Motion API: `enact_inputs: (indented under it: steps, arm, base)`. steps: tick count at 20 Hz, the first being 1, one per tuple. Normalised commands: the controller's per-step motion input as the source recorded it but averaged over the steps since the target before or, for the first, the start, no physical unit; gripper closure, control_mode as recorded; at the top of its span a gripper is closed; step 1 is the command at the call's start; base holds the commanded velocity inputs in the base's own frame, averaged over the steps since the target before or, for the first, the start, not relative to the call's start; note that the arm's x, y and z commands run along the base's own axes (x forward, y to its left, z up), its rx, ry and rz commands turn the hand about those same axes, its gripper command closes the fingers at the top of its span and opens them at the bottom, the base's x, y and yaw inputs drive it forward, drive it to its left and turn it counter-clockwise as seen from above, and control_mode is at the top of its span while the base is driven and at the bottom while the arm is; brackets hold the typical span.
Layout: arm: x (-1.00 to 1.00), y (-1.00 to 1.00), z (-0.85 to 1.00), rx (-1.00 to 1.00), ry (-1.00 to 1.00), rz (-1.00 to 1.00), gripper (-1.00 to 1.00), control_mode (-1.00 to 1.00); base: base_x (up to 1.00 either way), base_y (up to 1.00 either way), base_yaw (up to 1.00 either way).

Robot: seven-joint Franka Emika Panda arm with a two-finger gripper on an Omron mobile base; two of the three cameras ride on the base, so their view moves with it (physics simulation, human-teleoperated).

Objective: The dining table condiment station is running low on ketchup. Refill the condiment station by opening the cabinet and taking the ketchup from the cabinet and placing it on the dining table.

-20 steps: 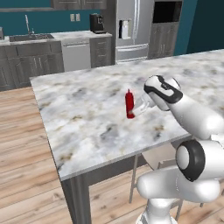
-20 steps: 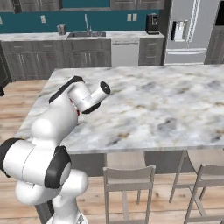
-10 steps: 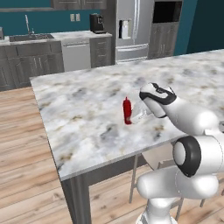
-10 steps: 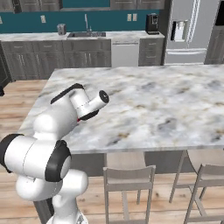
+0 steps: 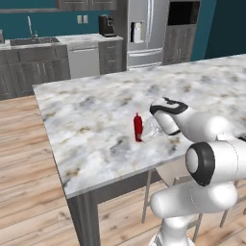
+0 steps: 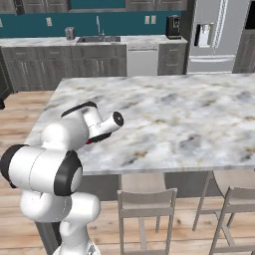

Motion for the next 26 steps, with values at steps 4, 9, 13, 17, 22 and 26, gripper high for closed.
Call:
enact_inputs:
  steps: [4, 9, 13, 17, 22, 26]
  arm:
    - [0.05, 0.00, -0.29, 0.00, -0.07, 0.04, 1.00, -1.00]
    - [0.05, 0.00, -0.31, 0.00, -0.08, 0.03, 1.00, -1.00]
    - [0.04, 0.00, -0.29, 0.00, -0.08, 0.02, 1.00, -1.00]
    - [0.00, 0.00, -0.04, 0.01, -0.02, 0.00, -1.00, -1.00]
    - [0.00, 0.00, 0.00, 0.00, 0.00, 0.00, -1.00, -1.00]
    - [0.00, 0.02, 0.18, 0.00, 0.00, -0.01, -1.00, -1.00]
  base:
    - [0.00, 0.00, 0.00]
    - [0.00, 0.00, 0.00]
    - [0.00, 0.00, 0.00]
    - [0.00, 0.00, 0.00]
    - [0.00, 0.00, 0.00]
    - [0.00, 0.00, 0.00]
